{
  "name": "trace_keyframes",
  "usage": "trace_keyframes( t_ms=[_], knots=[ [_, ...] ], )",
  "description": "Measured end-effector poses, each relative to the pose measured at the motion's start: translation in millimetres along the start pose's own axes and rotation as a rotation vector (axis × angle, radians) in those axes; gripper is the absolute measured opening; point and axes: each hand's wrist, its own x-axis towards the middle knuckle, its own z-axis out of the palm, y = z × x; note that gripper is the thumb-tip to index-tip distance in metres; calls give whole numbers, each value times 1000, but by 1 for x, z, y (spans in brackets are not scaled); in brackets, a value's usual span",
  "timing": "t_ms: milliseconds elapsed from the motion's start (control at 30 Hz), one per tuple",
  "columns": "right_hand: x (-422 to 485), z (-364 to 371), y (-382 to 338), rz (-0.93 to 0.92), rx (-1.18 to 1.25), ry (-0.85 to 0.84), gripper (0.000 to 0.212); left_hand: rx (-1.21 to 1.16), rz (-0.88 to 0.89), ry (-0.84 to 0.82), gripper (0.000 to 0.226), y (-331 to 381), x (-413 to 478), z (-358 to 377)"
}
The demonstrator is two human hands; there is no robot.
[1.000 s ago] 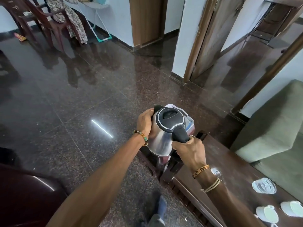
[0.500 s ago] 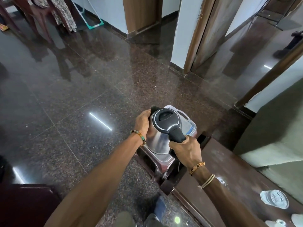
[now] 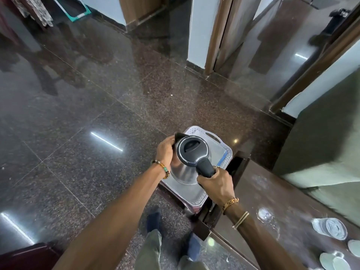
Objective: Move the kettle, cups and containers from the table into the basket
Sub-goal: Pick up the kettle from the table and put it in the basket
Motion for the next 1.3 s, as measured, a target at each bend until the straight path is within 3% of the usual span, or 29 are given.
trace_keyframes(
  t_ms=[200, 400, 867, 1300],
  knots=[
    [27, 38, 25, 59, -57, 2, 28, 70, -102, 6, 36, -19, 31, -13],
    [46, 65, 40, 87, -71, -1, 32, 106, -177, 22, 25, -42, 65, -29],
    [59, 82, 80, 191, -115, -135, 18, 155, -242, 18, 29, -83, 77, -45],
    [62, 80, 92, 168, -158, -178, 14, 131, -245, 22, 25, -93, 76, -41]
  ],
)
